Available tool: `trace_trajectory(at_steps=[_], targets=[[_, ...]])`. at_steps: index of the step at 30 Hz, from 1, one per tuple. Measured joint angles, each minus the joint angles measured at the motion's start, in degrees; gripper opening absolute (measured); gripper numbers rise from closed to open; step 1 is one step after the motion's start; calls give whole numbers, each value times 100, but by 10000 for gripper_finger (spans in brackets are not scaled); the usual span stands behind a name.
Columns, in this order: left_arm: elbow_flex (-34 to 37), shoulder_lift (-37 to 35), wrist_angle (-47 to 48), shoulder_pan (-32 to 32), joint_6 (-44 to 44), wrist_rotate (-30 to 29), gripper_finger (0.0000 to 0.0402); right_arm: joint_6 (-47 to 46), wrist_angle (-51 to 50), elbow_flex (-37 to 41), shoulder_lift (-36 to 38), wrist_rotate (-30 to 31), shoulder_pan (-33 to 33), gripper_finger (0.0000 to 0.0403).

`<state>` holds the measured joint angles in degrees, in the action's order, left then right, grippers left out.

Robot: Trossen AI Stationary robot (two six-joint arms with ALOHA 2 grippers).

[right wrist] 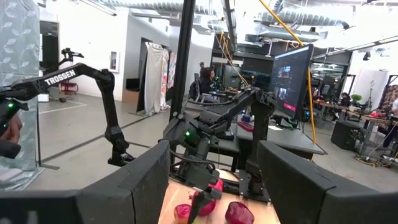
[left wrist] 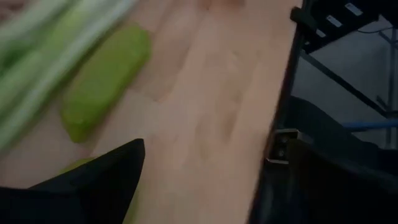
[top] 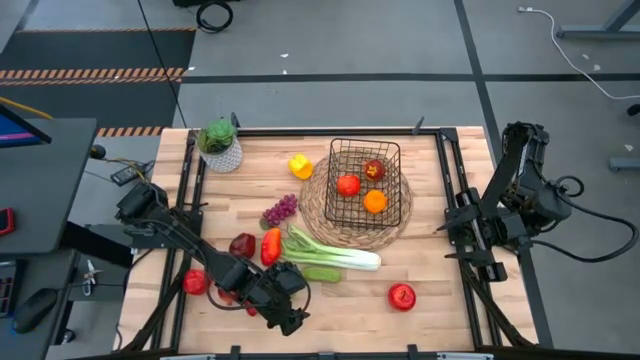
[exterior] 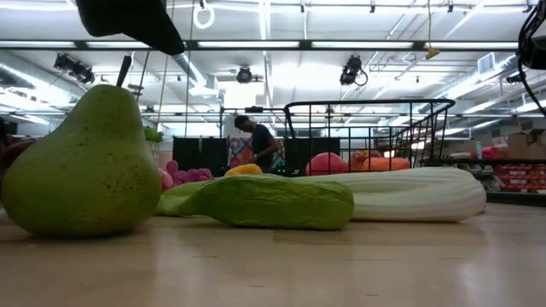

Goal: Build produce basket
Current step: Put the pear into the wire basket

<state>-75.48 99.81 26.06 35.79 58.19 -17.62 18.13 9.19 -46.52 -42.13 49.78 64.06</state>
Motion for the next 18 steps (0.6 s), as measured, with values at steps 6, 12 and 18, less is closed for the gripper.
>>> trace_trajectory(at_steps=[6, 12, 18], targets=[[0, 0, 421, -91, -558, -325, 398, 0, 0, 0, 0, -2, -1, 247], [0, 0, 1292, -96, -609, -322, 398, 0, 0, 0, -2, 0, -1, 247], [0, 0, 1507, -96, -533, -320, 384, 0, -2, 0, -2, -2, 0, 247]])
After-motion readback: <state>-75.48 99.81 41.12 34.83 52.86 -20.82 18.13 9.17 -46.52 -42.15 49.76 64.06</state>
